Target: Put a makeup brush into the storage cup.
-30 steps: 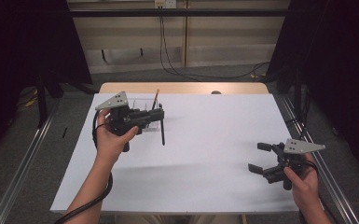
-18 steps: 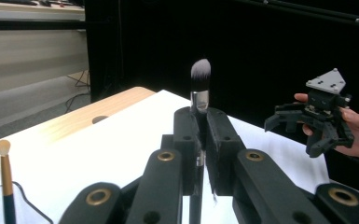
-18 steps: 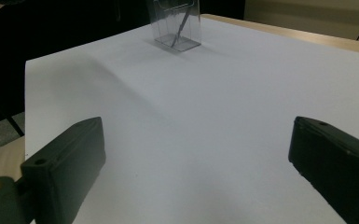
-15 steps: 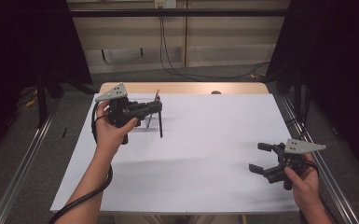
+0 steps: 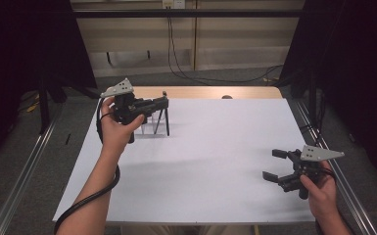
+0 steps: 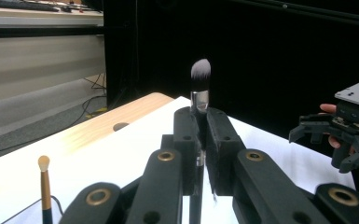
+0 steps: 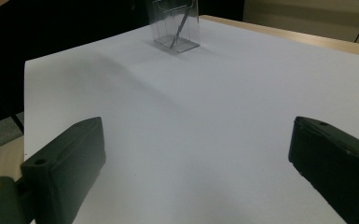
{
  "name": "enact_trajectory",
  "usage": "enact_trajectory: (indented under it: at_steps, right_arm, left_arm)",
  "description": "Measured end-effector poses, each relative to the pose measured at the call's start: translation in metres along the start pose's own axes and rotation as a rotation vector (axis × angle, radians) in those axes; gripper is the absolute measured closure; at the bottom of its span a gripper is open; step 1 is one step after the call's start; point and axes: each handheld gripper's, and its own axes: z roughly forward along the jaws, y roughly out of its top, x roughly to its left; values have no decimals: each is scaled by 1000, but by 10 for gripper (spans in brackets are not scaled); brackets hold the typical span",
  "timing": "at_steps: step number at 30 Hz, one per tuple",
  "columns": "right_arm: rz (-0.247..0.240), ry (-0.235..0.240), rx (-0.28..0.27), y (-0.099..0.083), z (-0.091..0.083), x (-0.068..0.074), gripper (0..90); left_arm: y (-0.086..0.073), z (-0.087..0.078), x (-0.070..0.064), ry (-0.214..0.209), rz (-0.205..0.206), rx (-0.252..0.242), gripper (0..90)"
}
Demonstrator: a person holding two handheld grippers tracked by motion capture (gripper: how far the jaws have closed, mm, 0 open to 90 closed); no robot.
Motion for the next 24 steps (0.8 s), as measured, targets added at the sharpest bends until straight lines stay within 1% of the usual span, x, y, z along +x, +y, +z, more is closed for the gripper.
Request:
enact_trajectory:
  at_steps: [7,16,18,24]
  right_arm:
    - [2,3,4,0,1,0,34]
    - [-1,8,11,-1,2,1,33]
    - [-2,9,11,-1,1,1,33]
    - [-5,13,15,-1,2,1,33]
  left_arm:
    - [3,1,6,25,-4,-9,839]
    - [10,1,13,50,8,-14,839]
    - [11,1,14,54,-1,-18,839]
    - [14,3,20,69,-7,-21,839]
